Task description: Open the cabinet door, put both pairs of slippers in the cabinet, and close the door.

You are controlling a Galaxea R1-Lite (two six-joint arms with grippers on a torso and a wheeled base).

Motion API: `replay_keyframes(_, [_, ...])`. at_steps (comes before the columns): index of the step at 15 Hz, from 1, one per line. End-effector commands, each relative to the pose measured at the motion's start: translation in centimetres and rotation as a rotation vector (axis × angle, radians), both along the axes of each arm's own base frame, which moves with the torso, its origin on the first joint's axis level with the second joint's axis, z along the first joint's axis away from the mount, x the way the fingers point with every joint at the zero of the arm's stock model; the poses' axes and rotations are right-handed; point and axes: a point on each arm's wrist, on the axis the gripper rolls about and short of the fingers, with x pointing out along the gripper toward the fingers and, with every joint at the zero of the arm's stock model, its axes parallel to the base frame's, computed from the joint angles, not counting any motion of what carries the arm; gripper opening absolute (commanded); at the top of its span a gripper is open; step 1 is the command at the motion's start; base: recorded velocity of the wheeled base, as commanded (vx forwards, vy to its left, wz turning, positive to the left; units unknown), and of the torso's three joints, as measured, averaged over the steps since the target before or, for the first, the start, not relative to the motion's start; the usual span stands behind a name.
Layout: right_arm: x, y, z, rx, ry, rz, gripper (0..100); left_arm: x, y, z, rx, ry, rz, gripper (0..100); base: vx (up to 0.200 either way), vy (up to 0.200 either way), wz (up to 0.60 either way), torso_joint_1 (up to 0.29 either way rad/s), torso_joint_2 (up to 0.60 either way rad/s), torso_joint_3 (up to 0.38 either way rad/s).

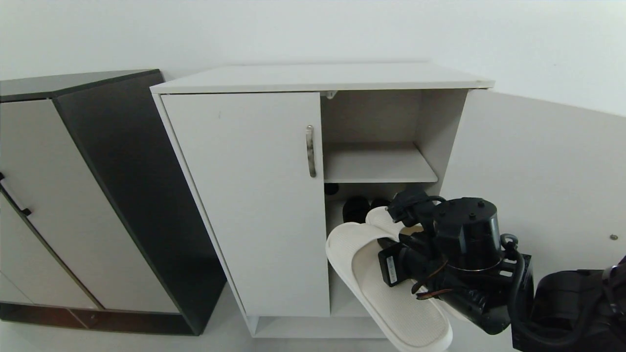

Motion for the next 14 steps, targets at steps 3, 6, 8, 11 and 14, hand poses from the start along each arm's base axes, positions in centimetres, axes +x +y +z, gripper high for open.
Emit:
replay_keyframes(3, [-0.01, 0.01, -0.07, 0.000, 0.002, 0.001, 0, 0.00, 0.00, 0.00, -0.002, 0.000, 0.000, 0, 0.000, 0.000, 0.00, -0.007, 0.22, 0.199])
replay_keyframes(6, [0.04, 0.06, -0.30, -0.007, 0.006, 0.000, 0, 0.00, 0.00, 0.00, -0.002, 0.000, 0.000, 0, 0.000, 0.000, 0.00, 0.001, 0.02, 0.012])
replay_keyframes(8, [0.04, 0.06, -0.30, -0.007, 0.006, 0.000, 0, 0.00, 0.00, 0.00, -0.002, 0.000, 0.000, 0, 0.000, 0.000, 0.00, 0.000, 0.00, 0.000])
replay_keyframes(11, [0.09, 0.05, -0.25, -0.004, 0.005, -0.001, 0, 0.00, 0.00, 0.00, -0.002, 0.000, 0.000, 0, 0.000, 0.000, -0.20, -0.001, 0.00, 0.002])
replay_keyframes(14, [0.30, 0.28, -0.39, -0.001, 0.002, 0.001, 0, 0.00, 0.00, 0.00, -0.002, 0.000, 0.000, 0, 0.000, 0.000, 0.00, 0.000, 0.00, 0.000])
